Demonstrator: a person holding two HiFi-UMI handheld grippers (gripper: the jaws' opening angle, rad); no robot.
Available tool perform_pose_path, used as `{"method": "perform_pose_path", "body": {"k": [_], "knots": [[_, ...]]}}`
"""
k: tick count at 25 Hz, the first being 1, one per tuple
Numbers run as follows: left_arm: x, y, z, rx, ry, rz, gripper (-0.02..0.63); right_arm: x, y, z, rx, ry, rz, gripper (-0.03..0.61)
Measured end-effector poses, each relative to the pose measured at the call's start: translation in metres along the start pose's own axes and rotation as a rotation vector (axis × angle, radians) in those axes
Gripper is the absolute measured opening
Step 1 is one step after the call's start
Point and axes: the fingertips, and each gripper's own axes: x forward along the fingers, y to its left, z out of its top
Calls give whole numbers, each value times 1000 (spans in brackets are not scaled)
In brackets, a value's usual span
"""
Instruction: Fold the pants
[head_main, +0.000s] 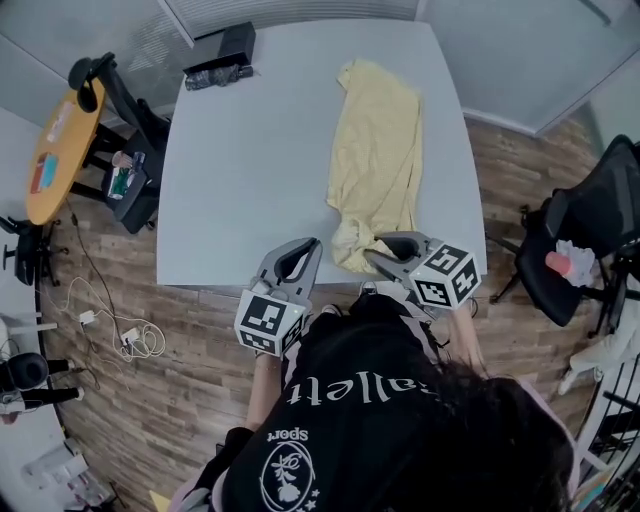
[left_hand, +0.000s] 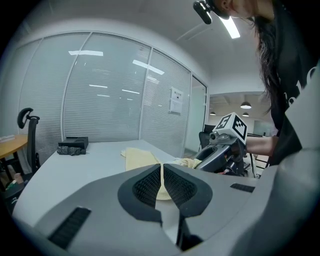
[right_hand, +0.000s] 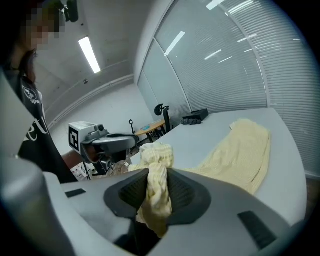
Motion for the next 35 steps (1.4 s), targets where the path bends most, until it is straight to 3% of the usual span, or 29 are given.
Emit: {"method": "perform_pose_path", "body": {"k": [5, 12, 25, 30, 35], "knots": [[15, -4, 3, 5, 4, -25, 35, -15, -21, 25, -20, -59, -32, 114], [36, -3, 10, 10, 10, -23, 35, -21, -83, 67, -52, -114, -76, 114], [68, 16, 28, 16, 39, 51, 35, 16, -272, 150, -104, -65, -235, 114], [75, 21, 34, -31, 40, 65, 35, 57, -348, 149, -97, 8, -322, 114], [76, 27, 28, -59, 69, 98, 35, 96, -394, 123, -126, 91, -389, 115]]}}
